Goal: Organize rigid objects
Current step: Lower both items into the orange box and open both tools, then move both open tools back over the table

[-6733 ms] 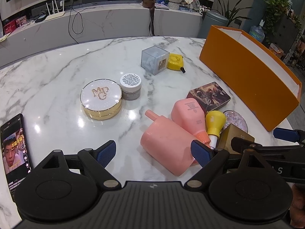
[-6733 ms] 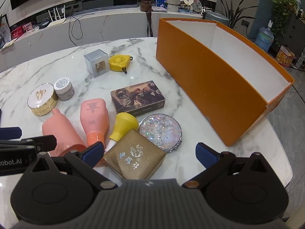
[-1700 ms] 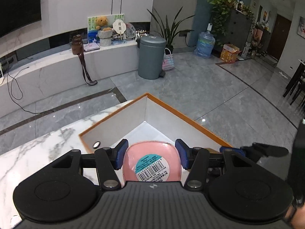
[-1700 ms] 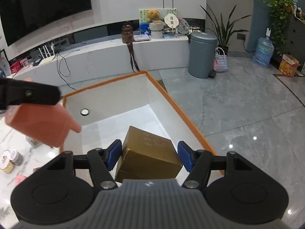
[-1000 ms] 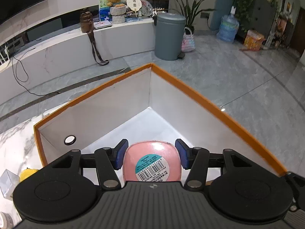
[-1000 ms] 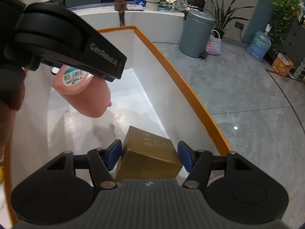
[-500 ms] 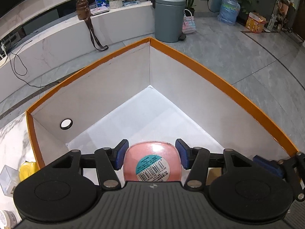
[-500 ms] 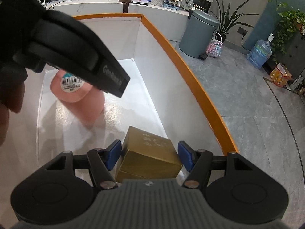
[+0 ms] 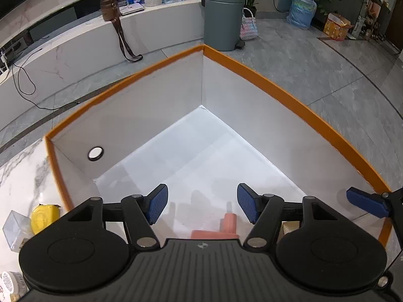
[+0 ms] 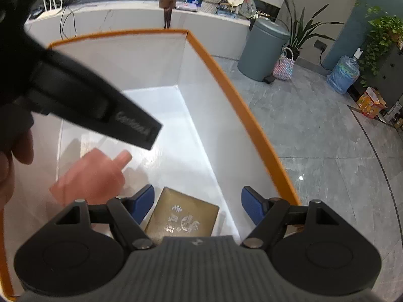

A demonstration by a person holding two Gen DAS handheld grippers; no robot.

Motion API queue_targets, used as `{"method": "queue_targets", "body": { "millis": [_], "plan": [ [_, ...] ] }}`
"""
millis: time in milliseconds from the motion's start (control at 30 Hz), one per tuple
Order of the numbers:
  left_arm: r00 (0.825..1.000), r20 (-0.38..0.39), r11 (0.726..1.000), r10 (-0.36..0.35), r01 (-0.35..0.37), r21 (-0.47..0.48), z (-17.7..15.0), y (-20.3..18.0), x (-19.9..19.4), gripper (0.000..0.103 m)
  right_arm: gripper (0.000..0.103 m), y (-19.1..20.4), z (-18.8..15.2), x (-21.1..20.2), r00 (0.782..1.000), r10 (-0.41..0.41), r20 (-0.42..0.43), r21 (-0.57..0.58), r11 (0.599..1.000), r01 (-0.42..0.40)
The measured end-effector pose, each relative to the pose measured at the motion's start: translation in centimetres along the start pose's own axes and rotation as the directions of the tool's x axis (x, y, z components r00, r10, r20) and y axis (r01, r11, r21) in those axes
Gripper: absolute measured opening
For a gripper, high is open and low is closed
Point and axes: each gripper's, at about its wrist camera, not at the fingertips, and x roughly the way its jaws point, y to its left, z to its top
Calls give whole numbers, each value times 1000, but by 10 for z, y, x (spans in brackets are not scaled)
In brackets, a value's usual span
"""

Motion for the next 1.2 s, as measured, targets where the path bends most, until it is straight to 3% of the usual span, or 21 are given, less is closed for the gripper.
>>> {"method": "queue_targets", "body": {
  "millis": [767, 1200],
  "plan": [
    [992, 123, 1000, -12, 16, -26, 3, 39, -68, 74, 75, 18, 13, -29, 997, -30, 69, 12, 1000, 29],
    [988, 156, 996, 4, 11, -92, -21, 100, -95, 74, 75, 41, 21, -52, 993, -41, 112, 3, 999, 41]
  ]
}}
